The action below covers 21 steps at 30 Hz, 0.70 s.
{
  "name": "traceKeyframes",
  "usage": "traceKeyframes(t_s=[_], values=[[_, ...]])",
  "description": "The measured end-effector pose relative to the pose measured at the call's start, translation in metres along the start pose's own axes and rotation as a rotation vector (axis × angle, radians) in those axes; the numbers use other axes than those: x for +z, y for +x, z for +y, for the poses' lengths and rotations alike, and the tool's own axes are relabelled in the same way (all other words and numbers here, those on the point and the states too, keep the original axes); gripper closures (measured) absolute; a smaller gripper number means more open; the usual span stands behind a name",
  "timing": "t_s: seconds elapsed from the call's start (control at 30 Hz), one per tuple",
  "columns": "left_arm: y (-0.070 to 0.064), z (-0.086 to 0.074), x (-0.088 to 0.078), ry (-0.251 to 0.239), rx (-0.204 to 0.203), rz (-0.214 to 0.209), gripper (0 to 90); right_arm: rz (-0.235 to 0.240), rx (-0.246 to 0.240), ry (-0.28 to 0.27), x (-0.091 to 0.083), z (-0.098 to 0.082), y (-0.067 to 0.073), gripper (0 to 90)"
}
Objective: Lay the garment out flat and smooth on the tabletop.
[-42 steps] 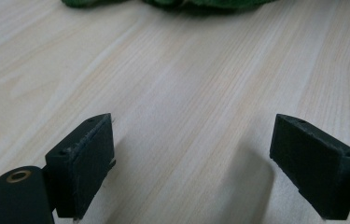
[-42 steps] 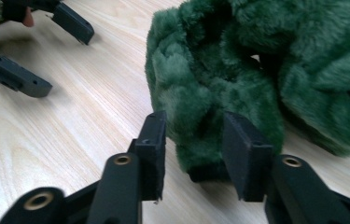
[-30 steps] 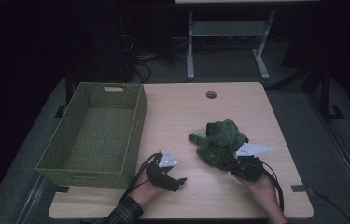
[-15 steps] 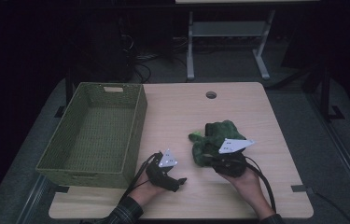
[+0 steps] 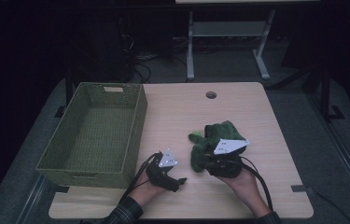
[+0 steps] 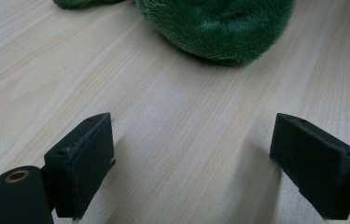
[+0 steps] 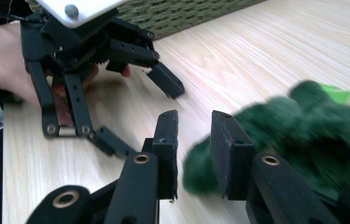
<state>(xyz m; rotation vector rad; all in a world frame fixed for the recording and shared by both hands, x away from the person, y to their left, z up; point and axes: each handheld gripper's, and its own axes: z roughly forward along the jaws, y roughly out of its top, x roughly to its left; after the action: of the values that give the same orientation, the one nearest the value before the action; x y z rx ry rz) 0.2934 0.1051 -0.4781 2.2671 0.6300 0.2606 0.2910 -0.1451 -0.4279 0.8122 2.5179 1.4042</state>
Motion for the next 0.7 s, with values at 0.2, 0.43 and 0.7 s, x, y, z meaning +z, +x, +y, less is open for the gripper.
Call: traceKeyframes(t_s=[0.2,0.43,0.7], values=[[-0.001,0.005,0.001,0.025,-0.001,0.015,12.9,-0.067,0.041,0.005,-0.029,-0.021,-0.004,70.3],[-0.013,0.024,-0.005,-0.053,0.039,0.004,14.4,-0.162,0.119,0.053,-0.05,-0.052,-0.016,66.4],[-0.029,0.043,0.007,-0.065,0.088,-0.022,14.5,-0.249,0.165,0.076,-0.065,-0.072,-0.033,57.7]])
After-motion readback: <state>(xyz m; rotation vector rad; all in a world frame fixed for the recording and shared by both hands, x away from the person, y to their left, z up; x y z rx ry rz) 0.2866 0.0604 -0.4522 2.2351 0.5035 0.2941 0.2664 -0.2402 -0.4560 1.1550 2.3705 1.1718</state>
